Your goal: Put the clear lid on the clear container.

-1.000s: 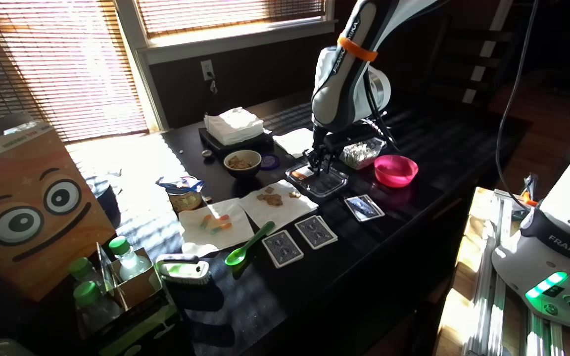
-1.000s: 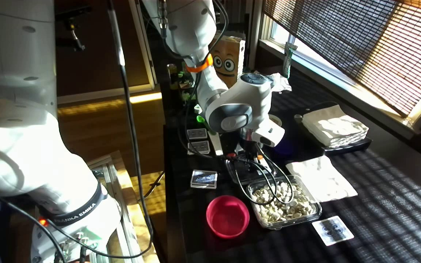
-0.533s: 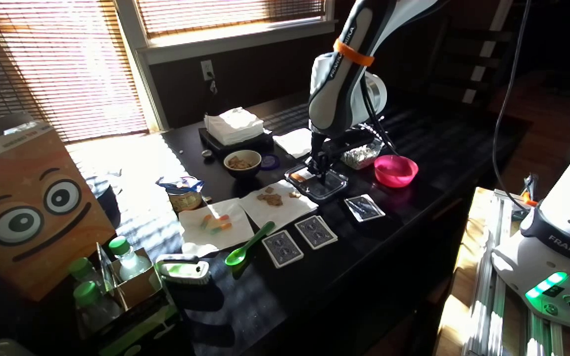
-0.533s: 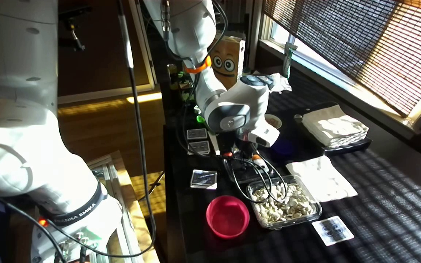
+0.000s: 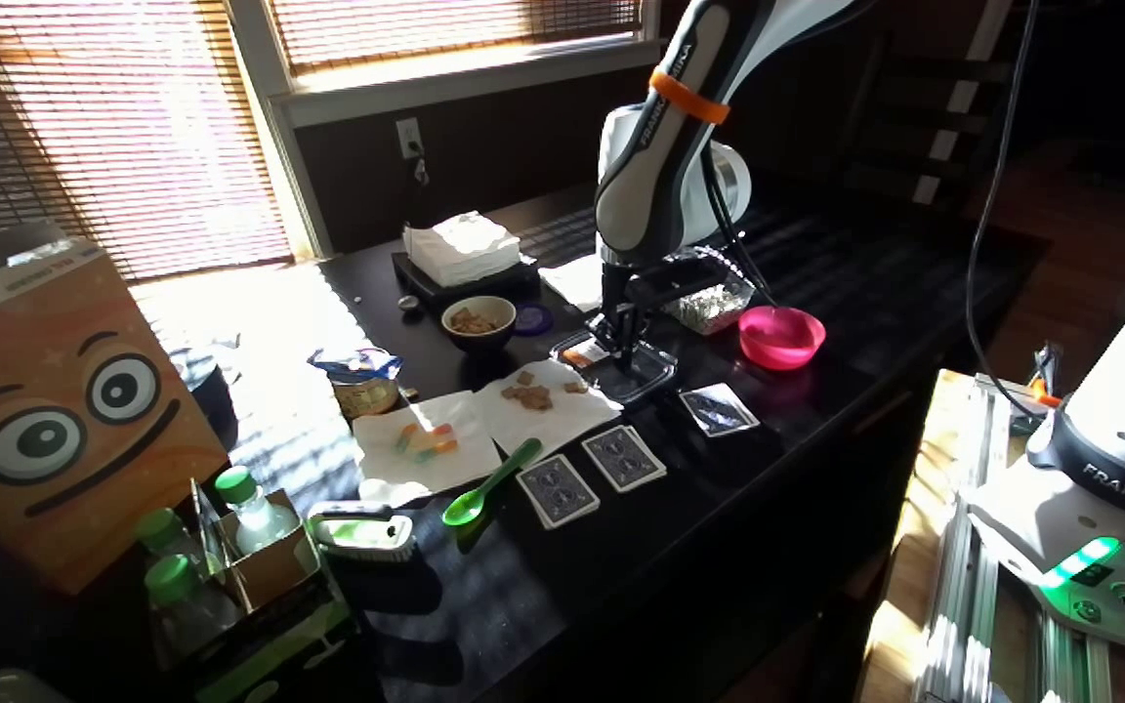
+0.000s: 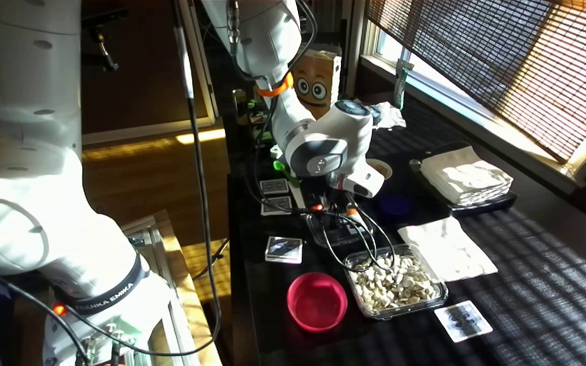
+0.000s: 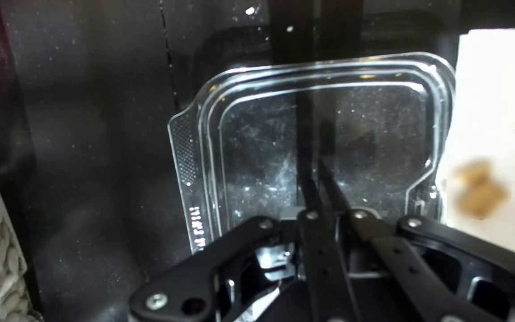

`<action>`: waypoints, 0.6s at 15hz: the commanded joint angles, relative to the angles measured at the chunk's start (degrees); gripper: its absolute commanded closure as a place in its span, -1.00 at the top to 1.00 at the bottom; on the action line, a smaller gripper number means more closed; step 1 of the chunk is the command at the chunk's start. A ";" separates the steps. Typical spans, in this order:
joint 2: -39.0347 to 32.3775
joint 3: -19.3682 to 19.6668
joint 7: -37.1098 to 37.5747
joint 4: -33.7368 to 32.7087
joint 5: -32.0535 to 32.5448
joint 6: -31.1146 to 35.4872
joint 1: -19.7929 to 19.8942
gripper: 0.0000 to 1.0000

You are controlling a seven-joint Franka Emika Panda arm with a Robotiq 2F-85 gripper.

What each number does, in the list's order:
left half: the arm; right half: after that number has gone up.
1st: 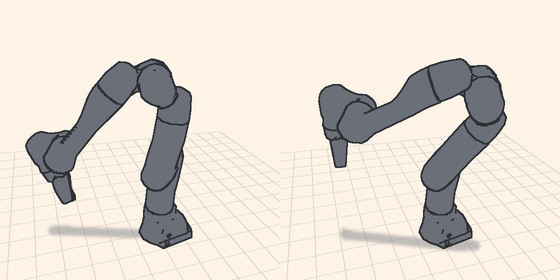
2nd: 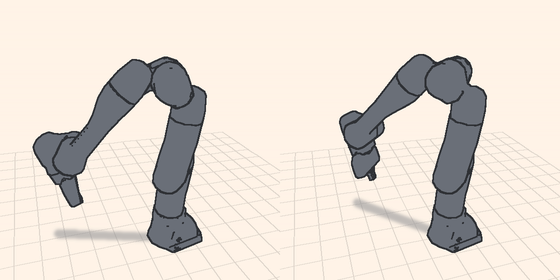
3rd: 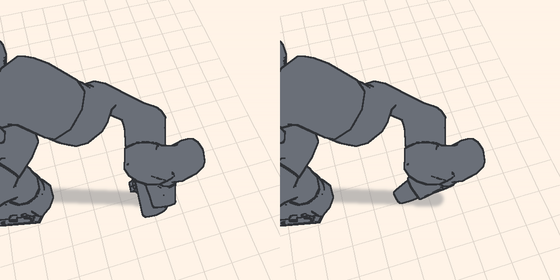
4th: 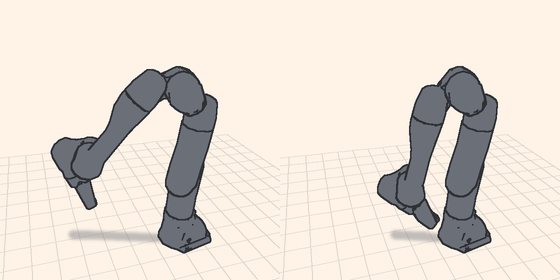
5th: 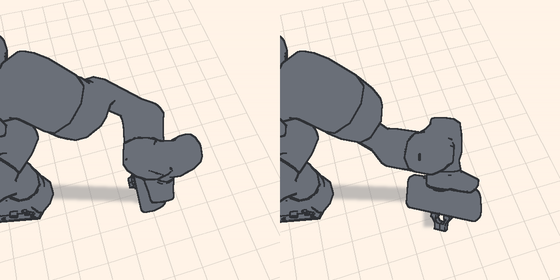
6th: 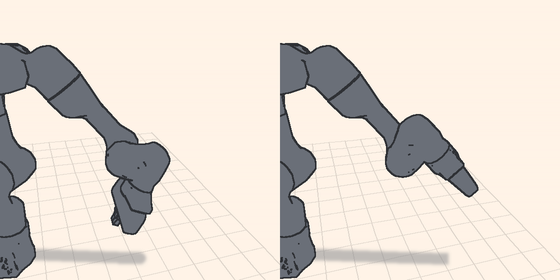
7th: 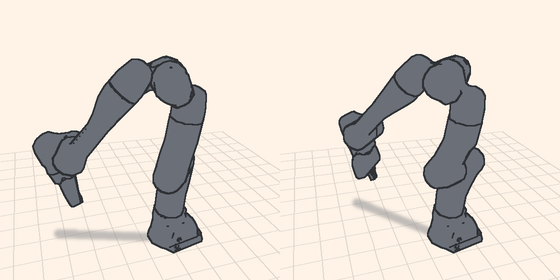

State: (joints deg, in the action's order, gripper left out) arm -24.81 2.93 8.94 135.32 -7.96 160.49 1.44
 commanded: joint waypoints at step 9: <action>1.55 -0.53 -4.20 -0.20 -2.10 1.06 5.76 0.89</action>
State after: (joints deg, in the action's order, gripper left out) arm -23.86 4.51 8.11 135.32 -8.03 161.72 4.20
